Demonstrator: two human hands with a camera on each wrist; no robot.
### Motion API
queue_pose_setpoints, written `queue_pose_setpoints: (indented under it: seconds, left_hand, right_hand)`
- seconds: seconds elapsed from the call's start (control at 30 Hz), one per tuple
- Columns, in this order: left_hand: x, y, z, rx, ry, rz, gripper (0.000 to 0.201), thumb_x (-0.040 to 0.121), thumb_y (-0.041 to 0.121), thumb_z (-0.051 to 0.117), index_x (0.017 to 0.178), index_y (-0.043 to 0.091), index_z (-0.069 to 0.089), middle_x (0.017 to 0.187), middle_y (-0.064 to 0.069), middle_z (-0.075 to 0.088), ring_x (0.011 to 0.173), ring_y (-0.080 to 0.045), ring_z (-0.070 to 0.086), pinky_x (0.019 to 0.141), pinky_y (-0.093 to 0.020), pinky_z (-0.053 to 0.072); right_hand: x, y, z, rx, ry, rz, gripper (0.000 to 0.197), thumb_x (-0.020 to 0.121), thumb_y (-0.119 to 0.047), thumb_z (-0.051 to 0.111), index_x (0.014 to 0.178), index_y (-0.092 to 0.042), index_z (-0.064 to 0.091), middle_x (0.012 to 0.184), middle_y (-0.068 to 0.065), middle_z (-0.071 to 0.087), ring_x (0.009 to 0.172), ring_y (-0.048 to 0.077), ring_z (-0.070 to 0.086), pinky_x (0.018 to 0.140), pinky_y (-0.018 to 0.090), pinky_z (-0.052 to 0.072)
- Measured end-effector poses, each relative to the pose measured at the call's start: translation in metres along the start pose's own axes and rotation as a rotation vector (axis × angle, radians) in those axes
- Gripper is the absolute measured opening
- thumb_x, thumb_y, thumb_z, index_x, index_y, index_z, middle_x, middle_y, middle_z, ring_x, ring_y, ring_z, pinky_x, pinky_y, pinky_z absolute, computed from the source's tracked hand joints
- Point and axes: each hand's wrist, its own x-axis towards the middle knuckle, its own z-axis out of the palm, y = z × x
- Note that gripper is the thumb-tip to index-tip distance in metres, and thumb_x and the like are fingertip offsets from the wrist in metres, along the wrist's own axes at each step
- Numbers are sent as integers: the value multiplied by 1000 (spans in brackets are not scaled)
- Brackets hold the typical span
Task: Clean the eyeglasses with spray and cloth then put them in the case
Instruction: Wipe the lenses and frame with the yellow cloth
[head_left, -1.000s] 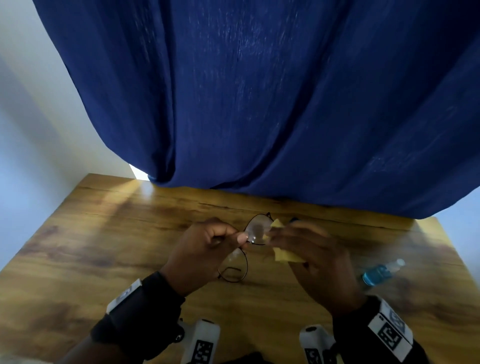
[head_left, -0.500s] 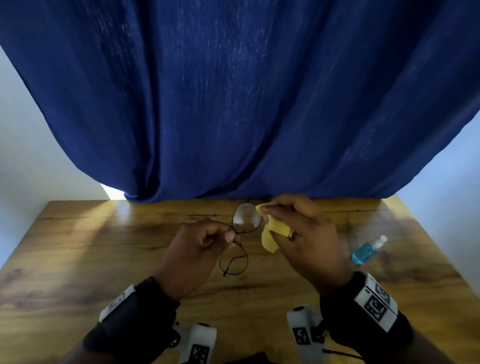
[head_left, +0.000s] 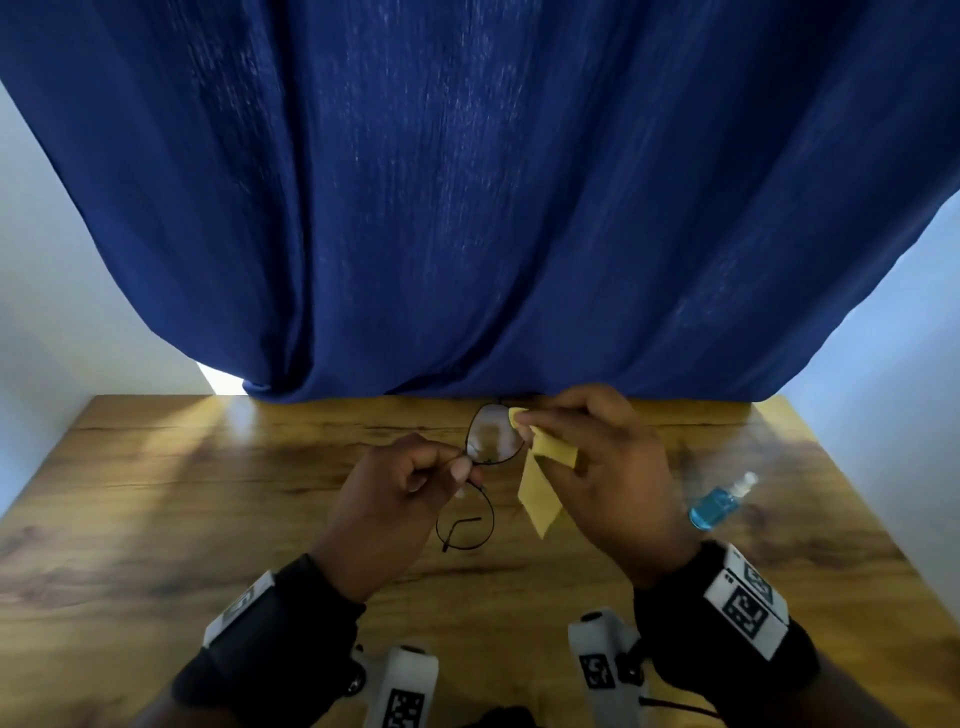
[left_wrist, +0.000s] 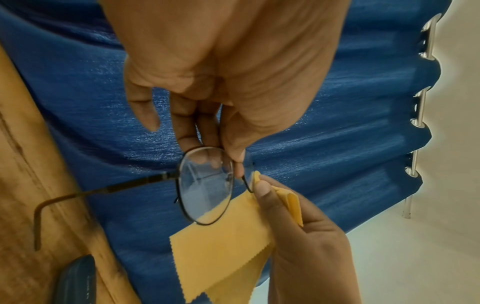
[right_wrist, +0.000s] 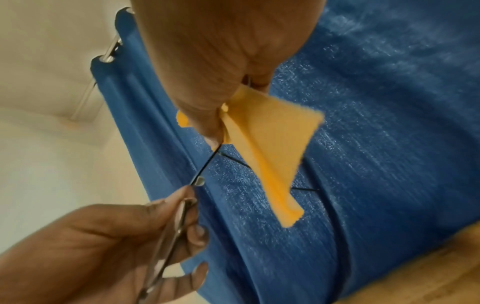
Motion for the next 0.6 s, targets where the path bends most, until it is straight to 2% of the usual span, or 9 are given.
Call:
queue_pose_setpoints:
  seconds: [0.07, 0.13, 0.23, 0.27, 0.37, 0.4, 0.5, 0.53, 0.6]
  left_hand:
    - [-3, 3, 3, -11, 9, 9, 19, 97, 23, 66, 88, 33, 80, 94, 7, 75, 91, -9, 72, 86, -37, 59]
    - [-5, 7, 6, -2, 18, 25, 19, 97, 22, 66, 89, 32, 80, 94, 8, 76, 92, -9, 72, 85, -34, 59]
    - [-5, 9, 9, 11, 47, 20, 18, 97, 22, 66, 89, 31, 79, 95, 6, 75, 92, -11, 72, 86, -35, 59]
    - [-5, 10, 10, 9, 50, 17, 18, 97, 22, 66, 89, 31, 79, 95, 6, 75, 92, -11, 72, 86, -35, 59]
    - [-9, 12, 13, 30, 41, 28, 18, 97, 23, 65, 91, 31, 80, 95, 6, 74, 92, -10, 70, 83, -29, 57]
    - [-10, 13, 15, 36, 43, 26, 18, 97, 23, 65, 92, 31, 80, 95, 5, 73, 92, -10, 70, 83, -28, 56]
    - [-10, 13, 17, 45, 65, 14, 17, 97, 24, 66, 90, 32, 80, 96, 4, 73, 93, -12, 71, 83, -28, 56]
    - [-10, 12, 19, 54, 68, 20, 18, 96, 23, 67, 89, 35, 79, 95, 4, 73, 92, -12, 71, 81, -27, 55]
    - [-10, 15, 20, 80, 59, 39, 25, 95, 21, 68, 86, 42, 77, 91, 5, 71, 86, -10, 69, 76, -23, 52]
  right_hand:
    - [-1, -5, 0, -25, -61, -86, 23, 89, -19, 72, 111, -18, 77, 104, -3, 64, 96, 9, 58, 84, 24, 47]
    - [-5, -6, 0, -61, -118, -190, 20, 92, -28, 67, 108, -22, 77, 102, -6, 67, 95, 11, 59, 84, 33, 48]
    - [3, 5, -7, -62, -15, -41, 22, 89, -30, 67, 108, -28, 78, 100, -11, 65, 93, 8, 55, 77, 41, 50]
    - [4, 6, -7, -55, -1, -39, 22, 89, -28, 68, 108, -28, 78, 100, -11, 65, 92, 9, 55, 77, 41, 49]
    - [-3, 1, -1, -102, -129, -246, 19, 92, -32, 67, 107, -31, 77, 100, -11, 67, 92, 11, 57, 80, 39, 46]
    - [-2, 4, -3, -110, -136, -246, 20, 91, -32, 67, 107, -32, 77, 100, -12, 68, 92, 11, 56, 80, 40, 46]
    - [8, 13, -7, -55, -8, -84, 23, 85, -25, 71, 106, -30, 79, 99, -13, 68, 91, 13, 55, 76, 43, 48]
    - [8, 10, -6, -54, -28, -120, 23, 86, -24, 71, 108, -30, 78, 101, -14, 67, 91, 14, 55, 77, 43, 48]
    - [4, 6, -1, -94, -124, -287, 21, 94, -30, 65, 110, -32, 77, 105, -17, 61, 91, 12, 54, 81, 38, 44]
